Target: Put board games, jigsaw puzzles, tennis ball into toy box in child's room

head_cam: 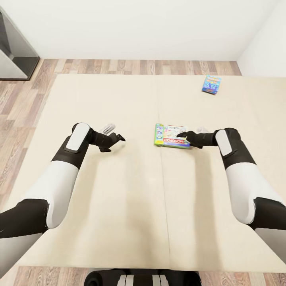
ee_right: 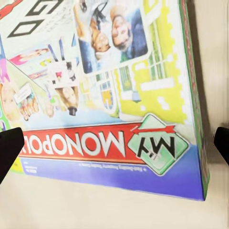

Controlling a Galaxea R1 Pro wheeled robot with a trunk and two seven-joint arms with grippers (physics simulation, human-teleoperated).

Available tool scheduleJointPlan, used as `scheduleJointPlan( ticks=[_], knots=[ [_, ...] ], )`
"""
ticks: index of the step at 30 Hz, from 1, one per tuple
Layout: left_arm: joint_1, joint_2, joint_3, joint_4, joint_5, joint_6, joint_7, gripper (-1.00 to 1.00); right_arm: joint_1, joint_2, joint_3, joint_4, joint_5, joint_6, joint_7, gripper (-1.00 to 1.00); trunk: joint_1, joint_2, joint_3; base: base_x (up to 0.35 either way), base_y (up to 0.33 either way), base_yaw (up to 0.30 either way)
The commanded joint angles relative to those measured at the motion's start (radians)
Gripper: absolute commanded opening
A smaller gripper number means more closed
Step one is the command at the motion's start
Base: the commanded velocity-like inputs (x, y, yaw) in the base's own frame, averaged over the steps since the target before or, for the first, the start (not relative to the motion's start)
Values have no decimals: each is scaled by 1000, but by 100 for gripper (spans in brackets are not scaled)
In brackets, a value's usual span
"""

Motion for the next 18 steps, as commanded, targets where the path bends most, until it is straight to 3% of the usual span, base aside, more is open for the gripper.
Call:
scheduleJointPlan(
  ticks=[1, 18],
  knots=[
    [0, 0, -1, -1, 10, 0, 10, 100, -1, 0, -3, 0, 10, 4, 10, 100, 0, 0, 0, 0, 42, 0],
    [0, 0, -1, -1, 10, 0, 10, 100, -6, -30, -12, 0, 11, -4, 3, 100, 0, 0, 0, 0, 40, 0]
  ],
)
